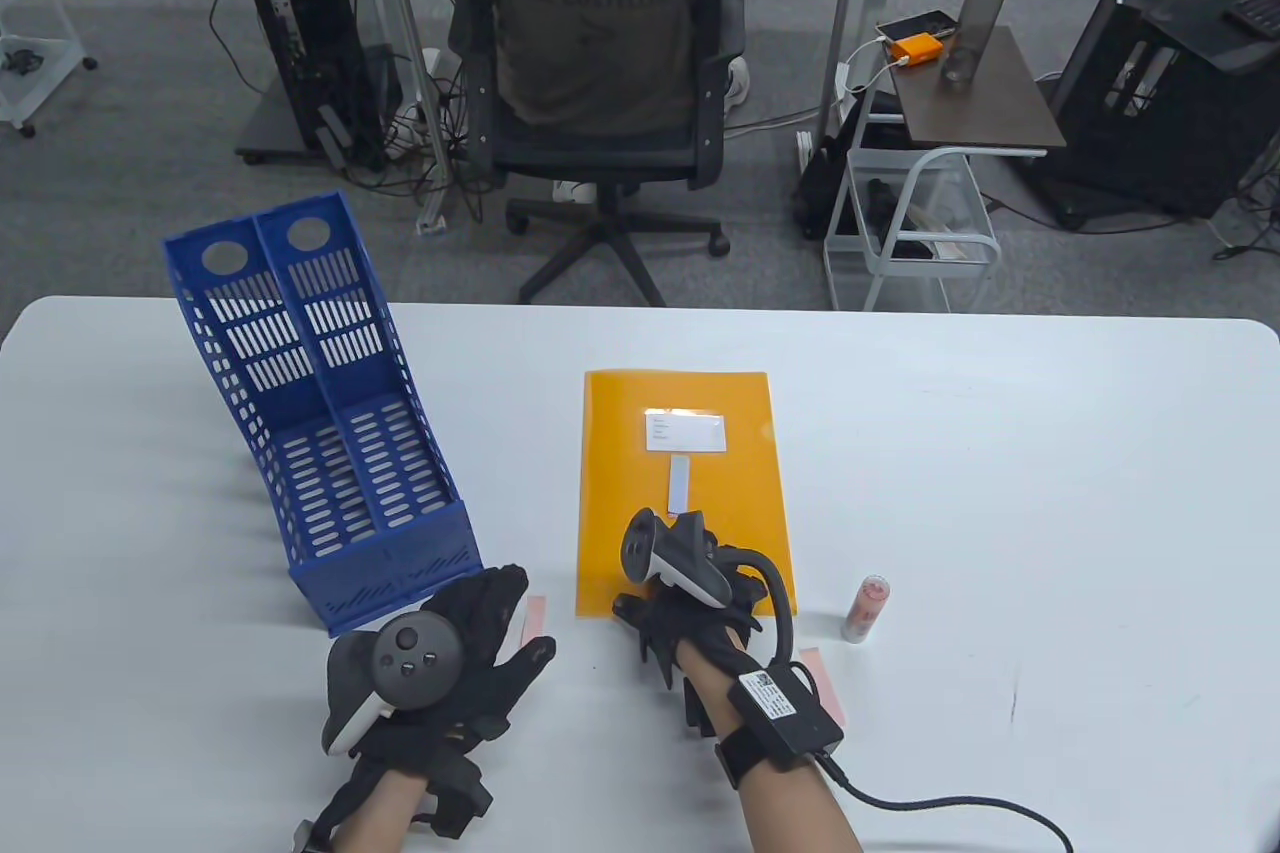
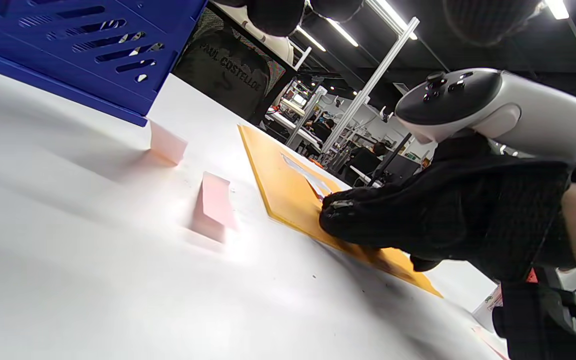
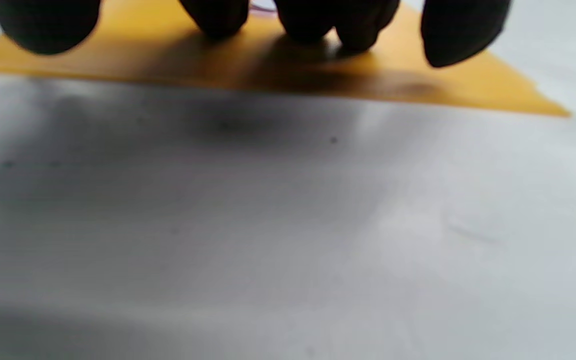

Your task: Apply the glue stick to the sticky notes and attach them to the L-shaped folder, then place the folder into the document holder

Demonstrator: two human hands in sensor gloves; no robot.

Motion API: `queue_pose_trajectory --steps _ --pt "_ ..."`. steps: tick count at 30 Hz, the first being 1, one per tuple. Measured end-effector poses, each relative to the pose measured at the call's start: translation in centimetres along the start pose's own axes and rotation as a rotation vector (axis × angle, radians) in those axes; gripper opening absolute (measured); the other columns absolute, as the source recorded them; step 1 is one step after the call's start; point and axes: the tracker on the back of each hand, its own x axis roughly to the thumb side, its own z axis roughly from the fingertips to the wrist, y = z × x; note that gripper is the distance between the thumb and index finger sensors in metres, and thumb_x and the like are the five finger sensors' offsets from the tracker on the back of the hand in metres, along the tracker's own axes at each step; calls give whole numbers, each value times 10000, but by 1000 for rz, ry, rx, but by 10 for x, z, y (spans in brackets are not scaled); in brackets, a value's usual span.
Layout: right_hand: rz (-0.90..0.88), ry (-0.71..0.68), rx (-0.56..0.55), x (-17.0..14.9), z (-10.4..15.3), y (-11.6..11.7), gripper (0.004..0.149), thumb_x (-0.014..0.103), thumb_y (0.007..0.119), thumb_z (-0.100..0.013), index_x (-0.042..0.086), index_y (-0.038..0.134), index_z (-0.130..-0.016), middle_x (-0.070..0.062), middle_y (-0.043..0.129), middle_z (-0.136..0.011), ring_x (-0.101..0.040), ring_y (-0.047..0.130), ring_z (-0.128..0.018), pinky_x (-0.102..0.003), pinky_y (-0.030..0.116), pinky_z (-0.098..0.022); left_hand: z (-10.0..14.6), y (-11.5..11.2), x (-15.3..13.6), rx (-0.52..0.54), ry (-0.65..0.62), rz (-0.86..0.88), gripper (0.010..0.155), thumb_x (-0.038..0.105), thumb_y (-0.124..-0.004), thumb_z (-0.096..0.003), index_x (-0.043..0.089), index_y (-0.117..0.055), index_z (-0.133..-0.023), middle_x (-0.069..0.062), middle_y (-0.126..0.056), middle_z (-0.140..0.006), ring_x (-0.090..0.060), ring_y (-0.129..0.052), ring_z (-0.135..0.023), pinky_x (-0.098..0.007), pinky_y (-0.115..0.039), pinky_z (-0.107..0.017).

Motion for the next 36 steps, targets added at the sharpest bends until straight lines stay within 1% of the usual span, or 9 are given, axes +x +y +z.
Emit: queue_pose_trajectory --steps 2,6,17,23,27,30,36 --pt "19 -23 -40 0 3 1 811 673 630 -445 258 431 -1113 -224 424 -1128 -462 520 -981 -660 607 -623 0 1 0 4 -2 2 787 649 -637 -504 235 -387 -1124 -110 -399 -1194 -361 -328 -1080 -621 -276 -769" --pt "45 -42 -10 3 14 6 813 667 623 -457 250 399 -1118 -239 398 -1129 -472 504 -984 -656 597 -632 0 -1 -1 -2 -7 8 786 649 -637 -504 235 -389 -1124 -110 -400 -1195 -362 -332 -1080 -621 -279 -769" --pt "179 -137 -72 13 55 24 809 652 632 -458 213 439 -1110 -277 510 -1089 -480 620 -934 -620 651 -610 0 -4 -1 -28 1 18 780 644 -638 -504 235 -397 -1123 -108 -431 -1186 -361 -345 -1079 -617 -297 -769" --pt "183 -181 -95 12 74 31 815 647 644 -454 194 470 -1109 -294 546 -1070 -494 654 -910 -614 667 -597 0 -4 -1 -40 8 18 779 644 -638 -506 233 -398 -1123 -111 -433 -1186 -363 -349 -1078 -613 -310 -768" --pt "163 -205 -112 11 82 34 814 647 650 -451 186 497 -1104 -306 560 -1062 -506 663 -897 -617 670 -589 -2 -6 -3 -58 19 25 769 643 -637 -506 247 -406 -1124 -112 -428 -1188 -363 -346 -1079 -612 -308 -768" --pt "176 -215 -142 12 88 37 812 650 653 -448 181 524 -1097 -311 587 -1050 -510 687 -880 -590 727 -536 -2 -7 -4 -63 25 26 771 643 -636 -507 244 -404 -1124 -111 -424 -1189 -363 -341 -1079 -611 -308 -769" --pt "204 -230 -161 14 98 43 830 656 650 -444 167 511 -1100 -319 584 -1047 -513 692 -863 -560 744 -499 -2 -7 -4 -60 29 27 771 643 -635 -507 241 -404 -1123 -110 -400 -1195 -361 -332 -1080 -610 -303 -769"
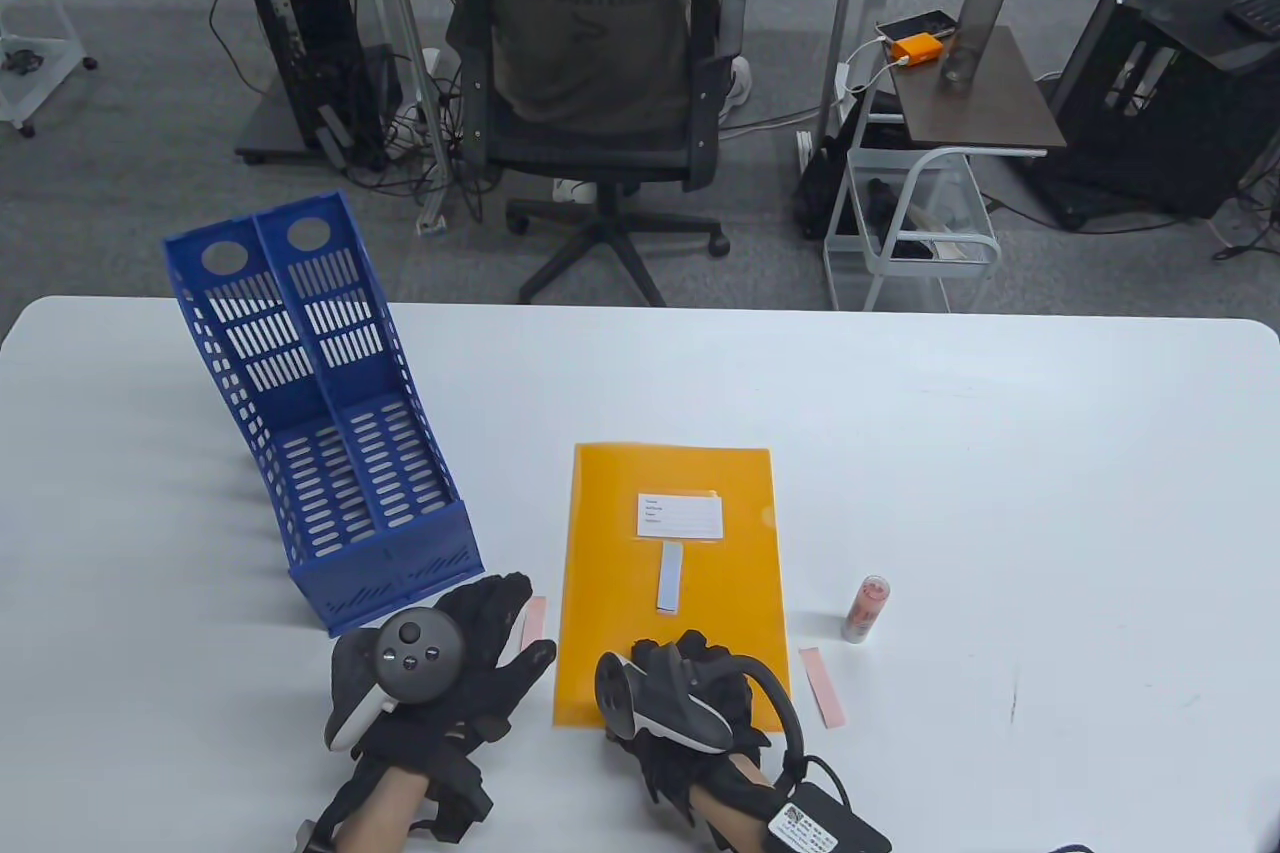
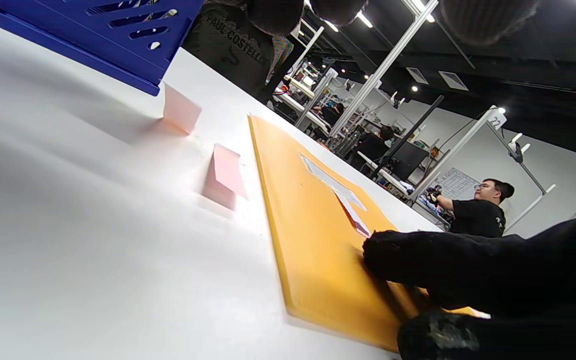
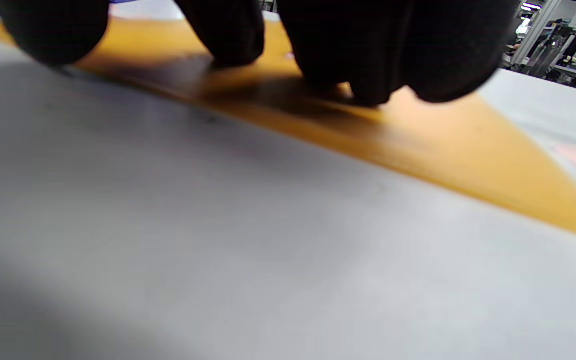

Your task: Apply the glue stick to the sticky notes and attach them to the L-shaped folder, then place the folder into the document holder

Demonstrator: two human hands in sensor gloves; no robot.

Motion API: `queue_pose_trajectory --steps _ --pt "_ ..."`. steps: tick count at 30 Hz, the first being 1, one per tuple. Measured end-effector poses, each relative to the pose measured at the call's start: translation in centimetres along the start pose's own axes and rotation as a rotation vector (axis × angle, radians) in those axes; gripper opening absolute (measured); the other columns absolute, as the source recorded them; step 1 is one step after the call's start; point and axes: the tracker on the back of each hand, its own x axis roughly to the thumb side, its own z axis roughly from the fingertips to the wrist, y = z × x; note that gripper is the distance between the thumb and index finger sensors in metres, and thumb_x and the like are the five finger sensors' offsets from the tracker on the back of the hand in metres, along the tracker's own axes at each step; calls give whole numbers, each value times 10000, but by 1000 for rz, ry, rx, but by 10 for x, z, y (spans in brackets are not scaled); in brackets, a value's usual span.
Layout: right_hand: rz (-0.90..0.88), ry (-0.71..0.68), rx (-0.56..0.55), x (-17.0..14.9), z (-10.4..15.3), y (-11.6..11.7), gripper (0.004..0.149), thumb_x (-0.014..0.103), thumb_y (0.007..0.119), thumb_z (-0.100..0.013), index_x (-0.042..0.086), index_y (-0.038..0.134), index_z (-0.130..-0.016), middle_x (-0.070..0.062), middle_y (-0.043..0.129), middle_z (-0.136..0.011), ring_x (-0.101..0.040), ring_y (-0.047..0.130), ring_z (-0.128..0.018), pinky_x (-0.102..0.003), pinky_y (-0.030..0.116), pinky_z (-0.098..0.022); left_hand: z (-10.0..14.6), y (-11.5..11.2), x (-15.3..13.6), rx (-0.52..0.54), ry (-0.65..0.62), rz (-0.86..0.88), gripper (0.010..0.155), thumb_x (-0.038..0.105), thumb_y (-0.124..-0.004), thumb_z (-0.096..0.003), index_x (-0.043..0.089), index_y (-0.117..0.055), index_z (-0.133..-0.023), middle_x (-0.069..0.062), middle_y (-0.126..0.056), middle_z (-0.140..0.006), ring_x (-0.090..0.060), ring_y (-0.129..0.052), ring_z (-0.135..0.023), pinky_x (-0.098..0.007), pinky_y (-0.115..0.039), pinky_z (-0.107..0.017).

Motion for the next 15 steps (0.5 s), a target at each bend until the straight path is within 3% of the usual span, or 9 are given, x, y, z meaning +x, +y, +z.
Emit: queue_pose_trajectory --steps 5,7,10,15 --pt "27 -18 -49 -2 1 0 810 652 649 -441 185 540 -1094 -299 625 -1038 -488 731 -848 -567 741 -505 0 0 0 -1 1 -2 773 643 -636 -507 238 -402 -1123 -110 -397 -1195 -362 -329 -1080 -610 -303 -769" --pt "3 -32 -113 -8 6 -7 774 644 658 -435 170 666 -1046 -252 729 -1004 -458 788 -819 -568 750 -497 0 0 0 -3 -1 0 772 643 -635 -507 239 -403 -1123 -111 -396 -1195 -361 -330 -1080 -610 -304 -770" --pt "-119 -41 -262 -21 17 -27 757 612 740 -414 110 717 -980 -193 850 -896 -403 889 -703 -540 785 -449 -1 0 -1 -2 1 0 774 642 -636 -507 236 -403 -1124 -110 -393 -1196 -361 -328 -1080 -609 -305 -770" --pt "-257 64 -556 -69 42 -68 657 549 820 -399 128 726 -894 -133 862 -770 -292 936 -477 -397 832 -274 -1 1 -1 2 2 4 775 644 -635 -506 237 -402 -1123 -110 -393 -1196 -360 -327 -1080 -608 -305 -771"
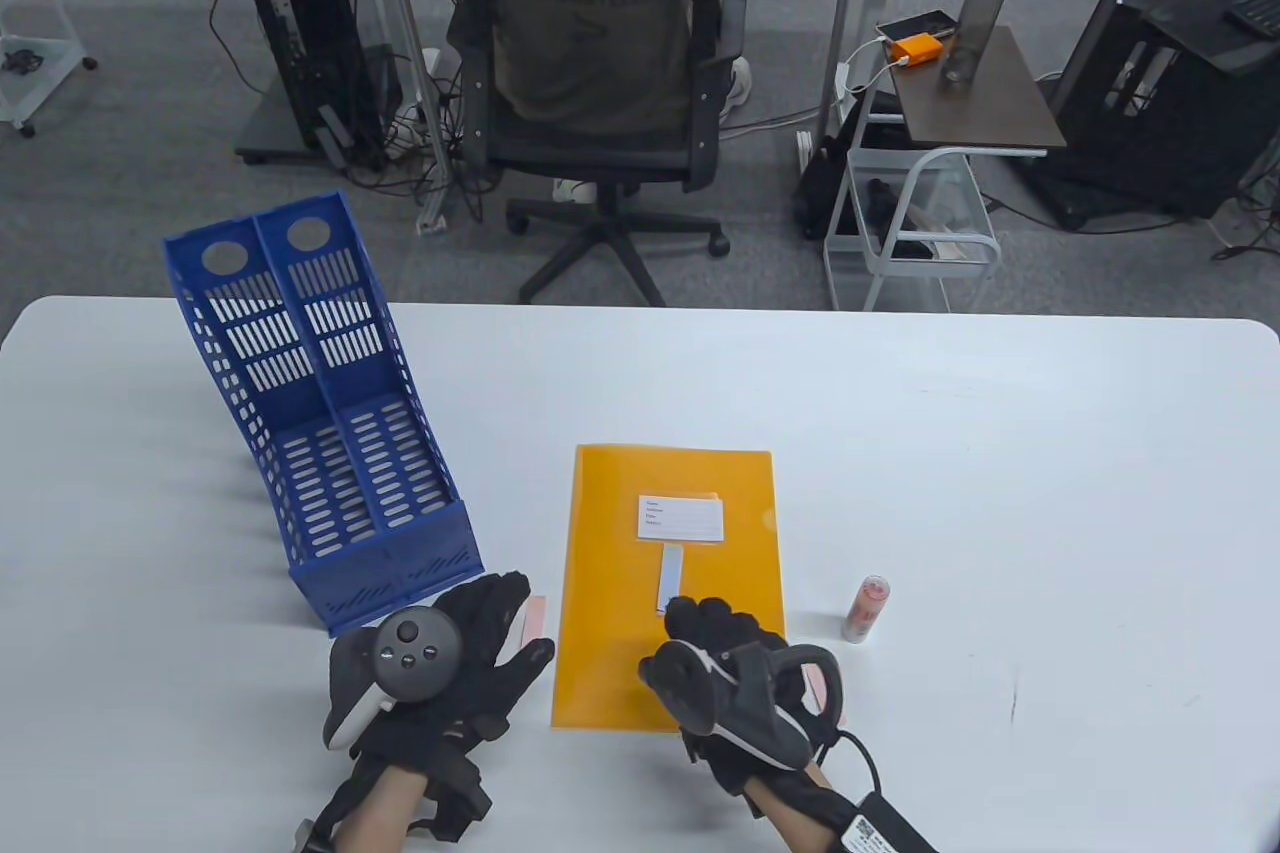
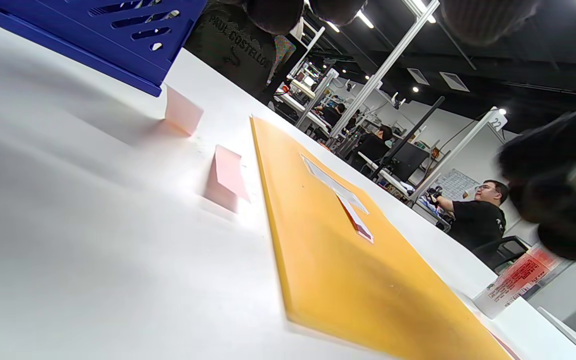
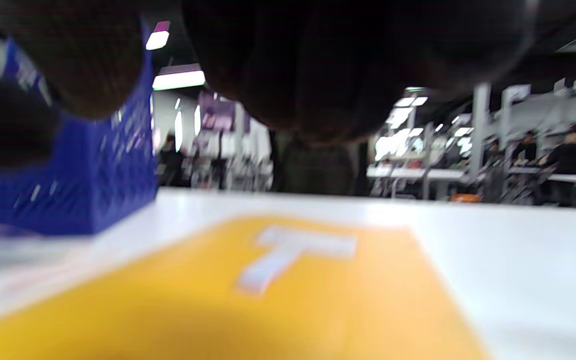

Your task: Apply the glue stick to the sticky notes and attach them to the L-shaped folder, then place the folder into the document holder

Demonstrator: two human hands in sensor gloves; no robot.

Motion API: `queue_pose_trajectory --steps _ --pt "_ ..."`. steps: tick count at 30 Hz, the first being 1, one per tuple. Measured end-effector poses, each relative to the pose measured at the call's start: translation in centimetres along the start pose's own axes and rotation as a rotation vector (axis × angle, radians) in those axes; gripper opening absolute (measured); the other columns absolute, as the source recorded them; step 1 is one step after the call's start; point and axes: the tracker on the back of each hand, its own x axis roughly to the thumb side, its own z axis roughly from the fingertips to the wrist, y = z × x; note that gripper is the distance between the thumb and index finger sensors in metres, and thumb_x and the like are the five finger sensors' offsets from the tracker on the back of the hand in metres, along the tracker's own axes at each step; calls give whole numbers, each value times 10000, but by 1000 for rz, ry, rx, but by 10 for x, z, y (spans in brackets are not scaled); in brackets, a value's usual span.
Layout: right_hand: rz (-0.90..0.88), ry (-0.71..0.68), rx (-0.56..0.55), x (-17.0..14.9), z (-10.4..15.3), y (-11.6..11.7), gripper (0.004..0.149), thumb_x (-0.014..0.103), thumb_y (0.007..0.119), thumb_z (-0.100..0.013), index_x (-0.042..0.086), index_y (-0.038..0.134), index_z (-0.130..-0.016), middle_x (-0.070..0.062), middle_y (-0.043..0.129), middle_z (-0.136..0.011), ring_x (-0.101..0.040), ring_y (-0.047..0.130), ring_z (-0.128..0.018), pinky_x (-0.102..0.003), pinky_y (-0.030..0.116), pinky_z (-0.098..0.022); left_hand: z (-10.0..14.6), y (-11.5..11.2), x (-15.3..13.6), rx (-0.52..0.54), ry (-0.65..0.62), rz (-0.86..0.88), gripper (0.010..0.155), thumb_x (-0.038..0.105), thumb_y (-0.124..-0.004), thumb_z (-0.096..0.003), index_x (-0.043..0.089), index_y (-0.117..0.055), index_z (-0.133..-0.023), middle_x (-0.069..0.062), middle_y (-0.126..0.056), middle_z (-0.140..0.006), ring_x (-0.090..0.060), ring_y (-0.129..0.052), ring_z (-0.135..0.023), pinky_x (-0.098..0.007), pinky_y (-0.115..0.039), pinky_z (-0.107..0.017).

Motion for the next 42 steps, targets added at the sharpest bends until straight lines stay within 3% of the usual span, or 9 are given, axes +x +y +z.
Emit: queue_pose_trajectory --steps 3,8,11,16,23,31,34,42 --pt "-168 97 -88 -36 -2 -25 696 547 829 -397 118 696 -929 -149 835 -821 -308 931 -515 -414 830 -288 0 0 0 2 -2 -1 775 644 -635 -507 237 -402 -1124 -110 -392 -1196 -360 -325 -1081 -609 -305 -771" --pt "-412 302 -195 -96 4 -36 952 550 881 -383 107 401 -1075 -245 470 -1074 -413 723 -827 -593 683 -551 0 0 0 11 -8 4 770 642 -634 -508 237 -409 -1122 -109 -391 -1196 -359 -326 -1081 -609 -305 -771" --pt "-461 459 -147 -132 7 -28 1043 565 915 -360 117 297 -1072 -262 320 -1093 -447 573 -935 -674 550 -637 0 0 -1 16 -11 9 777 642 -635 -507 236 -393 -1124 -110 -395 -1194 -359 -325 -1081 -609 -305 -771" --pt "-531 619 31 -171 15 0 1055 564 950 -330 53 369 -1047 -266 373 -1064 -477 540 -945 -716 486 -646 0 1 -2 15 -8 13 779 642 -634 -508 236 -385 -1125 -109 -390 -1196 -359 -324 -1081 -609 -303 -771" --pt "-445 687 209 -185 17 39 1000 567 948 -319 47 461 -1021 -276 340 -1081 -501 446 -989 -696 400 -681 1 0 -4 12 1 19 779 641 -635 -507 234 -388 -1124 -109 -392 -1195 -360 -325 -1080 -610 -303 -771" --pt "-474 656 264 -182 7 66 903 530 951 -338 83 587 -1034 -298 261 -1109 -519 355 -999 -720 373 -676 0 0 -4 3 10 15 779 640 -635 -507 235 -386 -1124 -110 -390 -1195 -359 -323 -1081 -611 -301 -771" --pt "-444 654 261 -180 4 73 873 522 938 -353 101 601 -1040 -229 212 -1125 -473 250 -1008 -703 293 -681 0 0 -4 3 13 14 779 639 -636 -507 234 -386 -1124 -110 -393 -1194 -360 -322 -1080 -611 -299 -771" --pt "-452 647 235 -177 1 81 609 454 881 -420 167 747 -940 -214 297 -1127 -471 275 -1003 -709 310 -676 -1 0 -5 -1 17 -2 781 639 -636 -507 233 -384 -1125 -111 -391 -1195 -360 -320 -1082 -613 -295 -771"
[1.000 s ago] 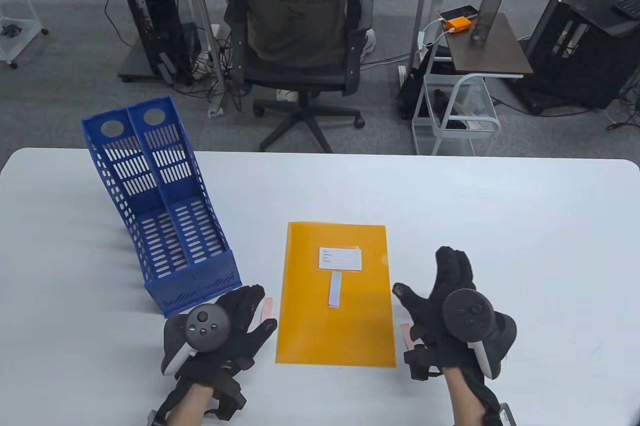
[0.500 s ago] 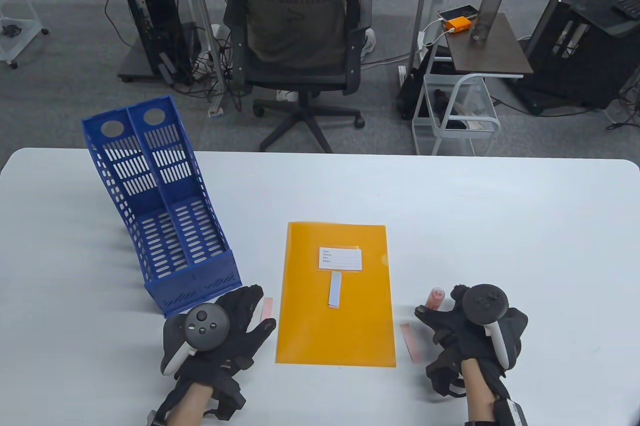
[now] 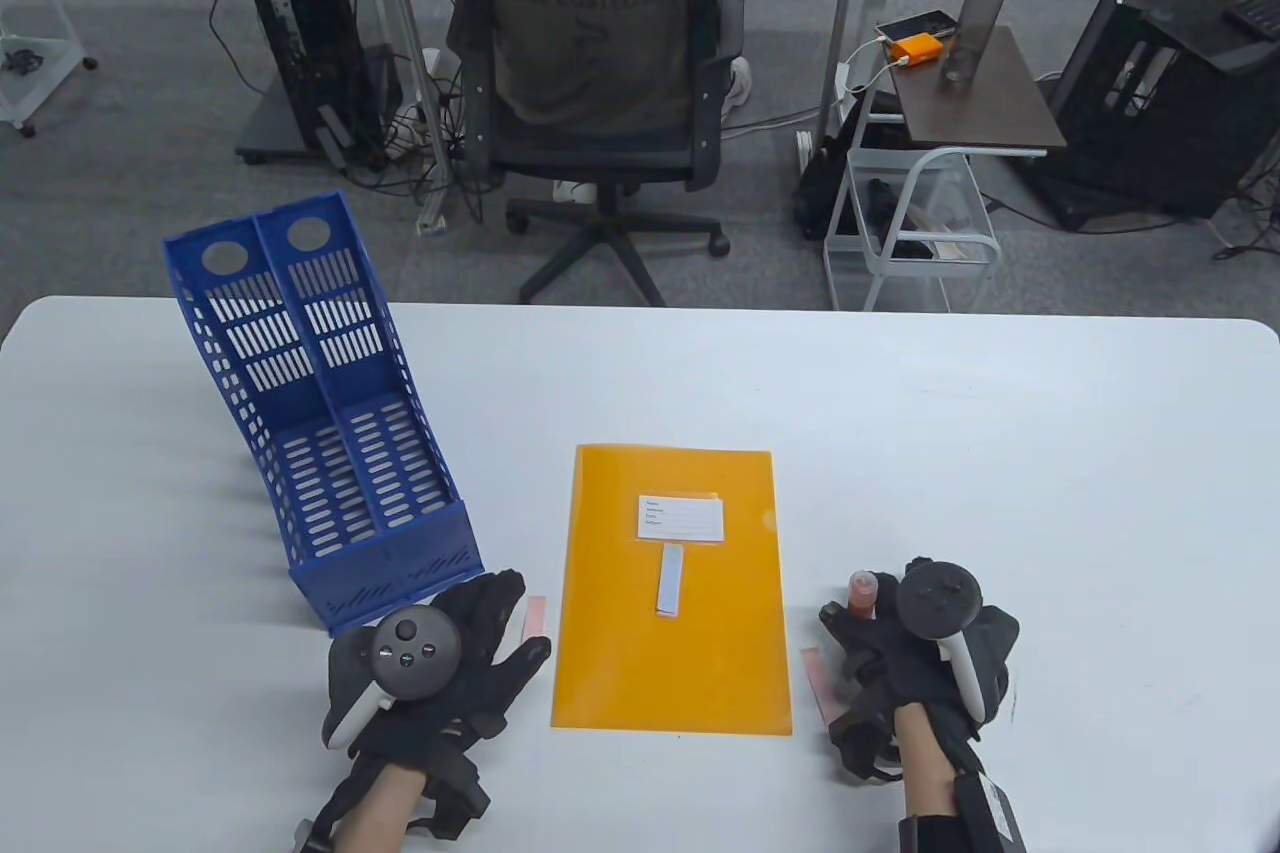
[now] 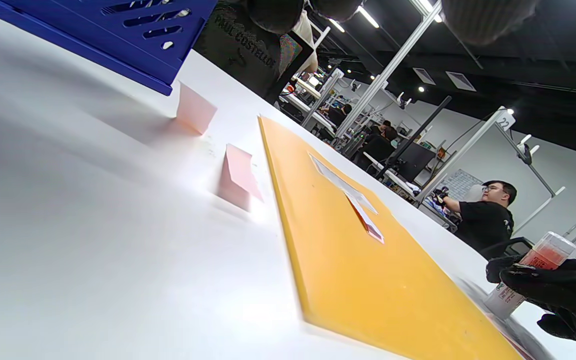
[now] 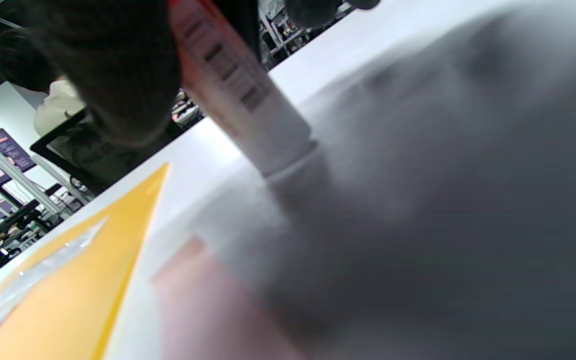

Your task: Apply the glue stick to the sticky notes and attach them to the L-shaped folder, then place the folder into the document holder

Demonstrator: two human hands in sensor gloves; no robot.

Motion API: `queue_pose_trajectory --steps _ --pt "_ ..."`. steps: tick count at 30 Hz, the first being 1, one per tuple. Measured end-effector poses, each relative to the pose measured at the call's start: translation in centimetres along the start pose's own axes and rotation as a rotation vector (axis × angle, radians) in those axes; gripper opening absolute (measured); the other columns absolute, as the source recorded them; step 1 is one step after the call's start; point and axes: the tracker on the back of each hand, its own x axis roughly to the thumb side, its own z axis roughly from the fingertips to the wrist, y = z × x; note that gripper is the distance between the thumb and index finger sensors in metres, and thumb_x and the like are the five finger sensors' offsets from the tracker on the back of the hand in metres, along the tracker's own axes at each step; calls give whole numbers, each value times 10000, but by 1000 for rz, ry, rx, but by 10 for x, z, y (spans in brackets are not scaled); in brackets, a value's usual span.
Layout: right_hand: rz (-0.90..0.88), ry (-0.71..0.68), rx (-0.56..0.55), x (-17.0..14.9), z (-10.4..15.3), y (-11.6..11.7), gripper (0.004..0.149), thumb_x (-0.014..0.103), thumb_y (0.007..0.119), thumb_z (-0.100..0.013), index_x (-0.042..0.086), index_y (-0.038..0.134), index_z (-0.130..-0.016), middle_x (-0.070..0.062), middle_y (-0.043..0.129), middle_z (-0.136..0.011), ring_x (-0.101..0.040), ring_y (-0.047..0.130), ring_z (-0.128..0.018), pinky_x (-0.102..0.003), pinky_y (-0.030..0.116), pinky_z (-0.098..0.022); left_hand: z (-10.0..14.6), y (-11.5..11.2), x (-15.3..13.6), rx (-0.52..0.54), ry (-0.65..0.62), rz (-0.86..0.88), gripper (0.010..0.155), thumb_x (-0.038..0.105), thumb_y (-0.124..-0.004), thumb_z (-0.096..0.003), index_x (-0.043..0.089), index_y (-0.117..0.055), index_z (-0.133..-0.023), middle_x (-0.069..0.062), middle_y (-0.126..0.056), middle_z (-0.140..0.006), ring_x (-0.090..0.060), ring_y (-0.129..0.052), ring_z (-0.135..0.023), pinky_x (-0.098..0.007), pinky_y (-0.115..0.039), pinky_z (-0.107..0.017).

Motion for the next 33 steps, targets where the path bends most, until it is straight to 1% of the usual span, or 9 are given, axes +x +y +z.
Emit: queue_pose_trajectory --steps 3,6,8,9,11,17,21,27,33 --pt "51 -59 -42 15 6 -2 575 462 867 -433 177 754 -920 -282 394 -1109 -634 381 -926 -739 408 -646 -1 0 0 -2 3 -2 775 639 -636 -508 239 -388 -1125 -96 -393 -1199 -355 -308 -1087 -616 -277 -770" --pt "50 -187 -35 45 18 -3 549 475 862 -443 158 775 -883 -297 545 -1073 -647 547 -874 -729 526 -611 -1 1 -1 11 8 0 761 640 -635 -508 257 -402 -1124 -65 -426 -1203 -362 -273 -1097 -627 -232 -764" --pt "76 -292 -31 68 30 -2 551 491 854 -444 153 779 -872 -258 785 -961 -578 768 -786 -674 678 -556 0 2 -1 15 -2 17 759 638 -634 -512 256 -401 -1125 -64 -425 -1203 -360 -267 -1098 -625 -225 -766" --pt "88 -336 -33 78 35 1 558 501 849 -443 148 782 -870 -207 922 -835 -504 891 -703 -625 763 -498 0 2 -1 16 -8 27 761 642 -636 -507 261 -405 -1124 -63 -428 -1205 -362 -266 -1099 -631 -220 -761" --pt "116 -448 -9 102 50 10 575 522 833 -447 142 780 -876 -185 985 -724 -388 1043 -490 -537 866 -350 1 3 2 23 -26 45 762 641 -643 -507 260 -409 -1124 -61 -435 -1203 -363 -261 -1100 -633 -208 -759" --pt "282 -680 34 155 91 54 611 558 785 -456 169 730 -924 -90 967 -616 -184 1003 -239 -417 857 -198 2 -1 11 4 -89 118 734 656 -626 -503 314 -428 -1122 -2 -505 -1206 -366 -291 -1104 -641 -208 -755" --pt "342 -809 -23 171 108 76 631 608 752 -421 161 789 -865 -48 991 -466 -97 935 -89 -356 844 -94 1 -7 11 -11 -106 196 709 646 -585 -506 332 -422 -1121 1 -631 -1163 -362 -395 -1096 -642 -253 -759" --pt "409 -902 -67 170 126 92 619 614 757 -415 137 833 -802 -41 1010 -405 -86 916 -35 -347 838 -57 -2 -14 18 -70 -173 310 664 567 -612 -527 232 -518 -1092 -82 -826 -990 -346 -712 -973 -624 -477 -763" --pt "419 -911 -86 165 132 89 604 603 771 -413 121 845 -770 -37 1012 -420 -100 933 -45 -352 842 -63 1 -20 34 -84 -183 161 599 490 -603 -540 229 -522 -1073 -52 -795 -925 -320 -737 -915 -624 -531 -734"
